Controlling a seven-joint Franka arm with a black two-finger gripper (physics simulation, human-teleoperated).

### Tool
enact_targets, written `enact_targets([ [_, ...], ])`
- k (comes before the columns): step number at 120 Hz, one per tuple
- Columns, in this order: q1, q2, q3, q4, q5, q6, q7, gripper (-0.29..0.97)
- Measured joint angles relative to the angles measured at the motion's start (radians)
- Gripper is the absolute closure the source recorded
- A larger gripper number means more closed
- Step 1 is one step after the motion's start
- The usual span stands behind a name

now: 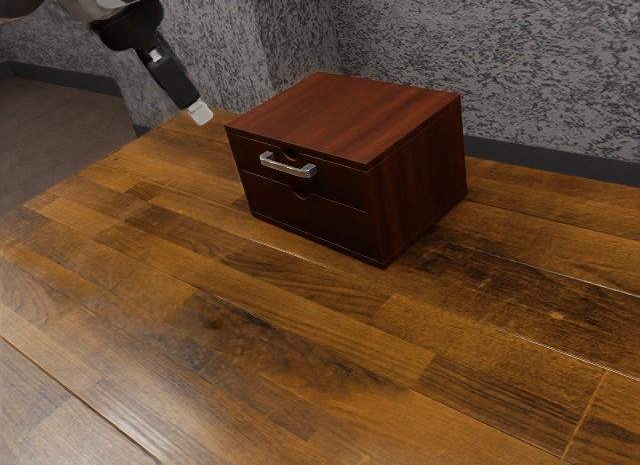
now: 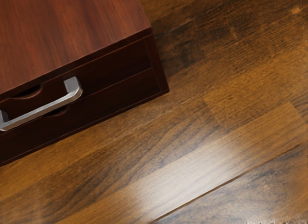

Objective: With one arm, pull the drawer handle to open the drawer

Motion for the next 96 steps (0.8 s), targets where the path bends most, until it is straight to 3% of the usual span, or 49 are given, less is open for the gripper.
enact_targets([
  [15, -0.029, 0.006, -0.003, -0.003, 0.009, 0.021, 0.227, 0.00],
  [49, 0.006, 0.095, -0.001, -0.046, 0.009, 0.083, 0.707, 0.00],
  [76, 0.055, 0.116, -0.002, -0.067, 0.003, 0.108, 0.972, 0.00],
  [96, 0.092, 0.130, -0.005, -0.073, -0.049, 0.127, 1.117, 0.00],
])
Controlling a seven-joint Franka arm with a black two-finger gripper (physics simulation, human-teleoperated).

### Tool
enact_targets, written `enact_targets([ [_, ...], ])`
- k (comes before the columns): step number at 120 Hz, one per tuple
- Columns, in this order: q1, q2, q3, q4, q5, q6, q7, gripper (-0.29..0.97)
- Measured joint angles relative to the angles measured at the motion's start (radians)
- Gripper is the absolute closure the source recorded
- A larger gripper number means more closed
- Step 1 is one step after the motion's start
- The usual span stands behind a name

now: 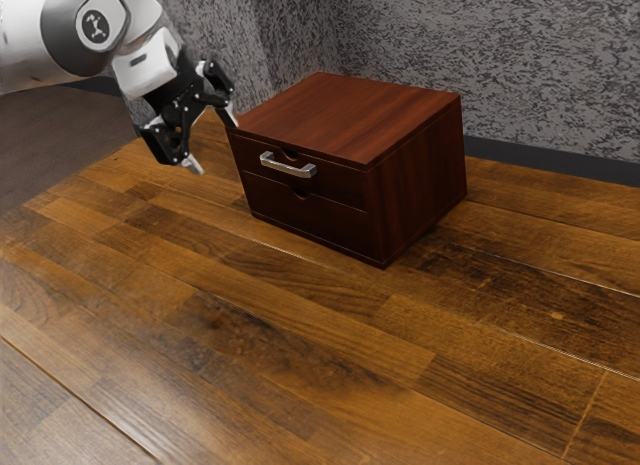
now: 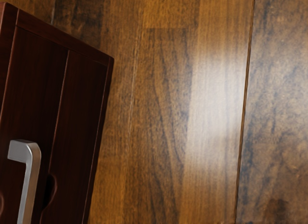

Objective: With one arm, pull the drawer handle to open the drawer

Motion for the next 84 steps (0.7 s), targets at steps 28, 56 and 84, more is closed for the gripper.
enact_targets([
  [28, 0.008, 0.060, 0.000, 0.008, 0.019, 0.084, 0.127, 0.02],
  [56, 0.022, 0.142, -0.002, 0.015, 0.057, 0.221, 0.178, 0.05],
  [84, 0.052, 0.197, -0.038, 0.027, 0.036, 0.320, 0.186, 0.08],
])
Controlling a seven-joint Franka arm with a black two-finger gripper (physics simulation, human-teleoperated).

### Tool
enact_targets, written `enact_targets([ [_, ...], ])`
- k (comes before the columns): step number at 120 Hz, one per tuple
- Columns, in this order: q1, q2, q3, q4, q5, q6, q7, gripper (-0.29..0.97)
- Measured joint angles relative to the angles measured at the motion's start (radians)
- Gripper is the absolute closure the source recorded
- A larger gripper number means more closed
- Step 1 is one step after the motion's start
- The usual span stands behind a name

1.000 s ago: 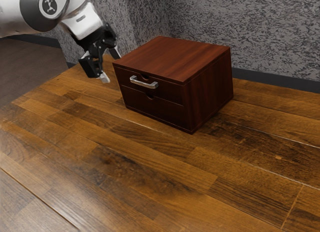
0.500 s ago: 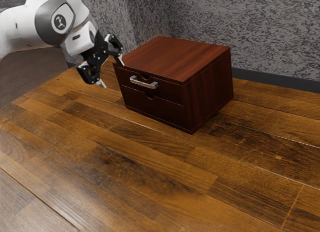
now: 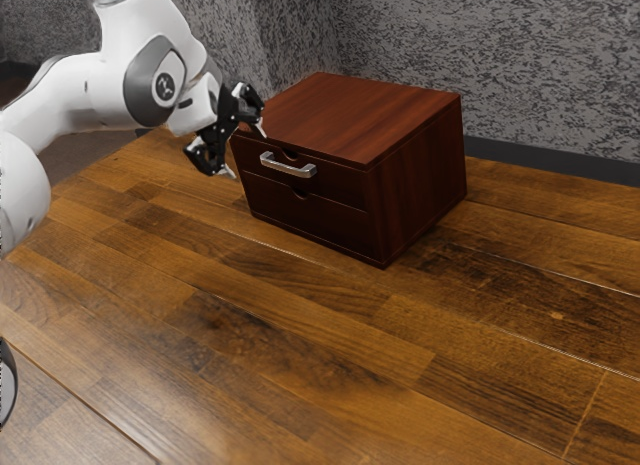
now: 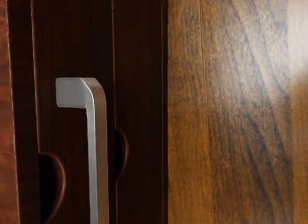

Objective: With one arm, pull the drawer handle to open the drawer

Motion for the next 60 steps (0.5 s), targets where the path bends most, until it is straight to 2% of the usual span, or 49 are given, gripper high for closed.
enact_targets([
  [23, 0.002, 0.022, -0.032, 0.000, -0.022, 0.028, 0.004, 0.13],
  [40, 0.082, 0.052, -0.084, 0.021, -0.041, 0.040, 0.006, 0.15],
  [60, 0.099, 0.079, -0.119, 0.042, -0.049, 0.047, 0.007, 0.19],
])
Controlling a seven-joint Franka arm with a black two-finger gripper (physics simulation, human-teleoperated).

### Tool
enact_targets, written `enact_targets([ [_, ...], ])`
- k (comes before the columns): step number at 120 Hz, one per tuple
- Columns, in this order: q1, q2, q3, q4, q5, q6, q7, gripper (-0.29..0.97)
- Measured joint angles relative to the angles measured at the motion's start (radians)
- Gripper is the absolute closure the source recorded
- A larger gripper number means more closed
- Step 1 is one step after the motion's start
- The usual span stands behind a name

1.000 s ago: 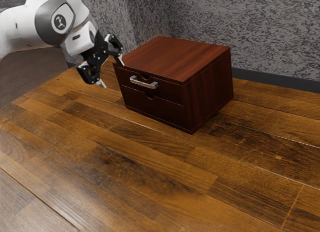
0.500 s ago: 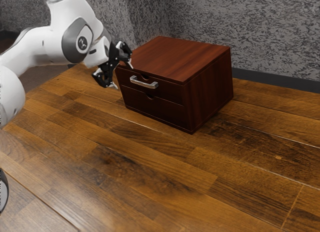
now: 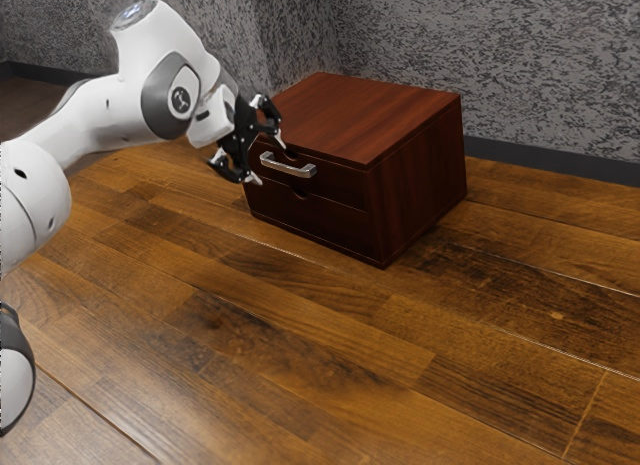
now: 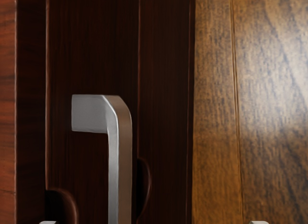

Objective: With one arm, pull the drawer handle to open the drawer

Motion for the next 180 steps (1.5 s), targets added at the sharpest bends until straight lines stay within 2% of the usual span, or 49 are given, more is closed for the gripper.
enact_targets([
  [127, 0.023, 0.052, -0.030, 0.021, -0.005, 0.045, -0.009, 0.49],
  [180, 0.035, 0.049, -0.030, 0.015, -0.021, 0.041, -0.013, 0.57],
])
